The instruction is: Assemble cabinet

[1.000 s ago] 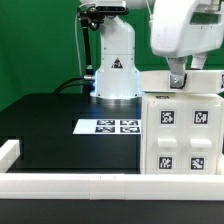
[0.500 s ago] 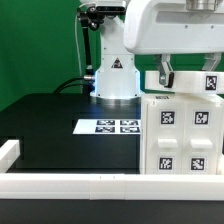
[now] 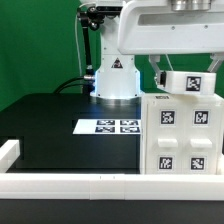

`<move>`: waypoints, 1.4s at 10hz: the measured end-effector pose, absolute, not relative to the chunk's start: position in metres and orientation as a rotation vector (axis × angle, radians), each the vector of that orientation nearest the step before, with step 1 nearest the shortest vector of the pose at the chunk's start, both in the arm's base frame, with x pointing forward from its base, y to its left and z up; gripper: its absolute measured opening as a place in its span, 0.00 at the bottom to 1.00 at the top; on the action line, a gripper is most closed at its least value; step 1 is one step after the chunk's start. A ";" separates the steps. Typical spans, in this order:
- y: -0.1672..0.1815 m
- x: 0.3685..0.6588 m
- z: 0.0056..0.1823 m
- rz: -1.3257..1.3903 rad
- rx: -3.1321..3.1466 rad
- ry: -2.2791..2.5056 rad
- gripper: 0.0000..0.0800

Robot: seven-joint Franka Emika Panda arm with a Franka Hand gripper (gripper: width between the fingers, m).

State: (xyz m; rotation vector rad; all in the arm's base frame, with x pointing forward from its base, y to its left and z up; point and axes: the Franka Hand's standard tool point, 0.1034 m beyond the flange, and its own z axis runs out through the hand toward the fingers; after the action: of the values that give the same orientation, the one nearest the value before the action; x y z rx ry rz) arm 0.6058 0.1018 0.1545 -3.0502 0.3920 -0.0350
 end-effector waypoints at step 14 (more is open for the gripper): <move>0.095 0.611 0.153 0.025 -2.162 1.967 0.69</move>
Offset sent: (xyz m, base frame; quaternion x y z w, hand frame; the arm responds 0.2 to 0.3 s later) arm 0.0000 0.0000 0.0000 0.0000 0.0000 0.1938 0.9810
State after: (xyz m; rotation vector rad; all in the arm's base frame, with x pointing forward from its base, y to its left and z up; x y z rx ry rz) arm 0.6106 0.0947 0.1528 -2.1623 1.9673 0.0251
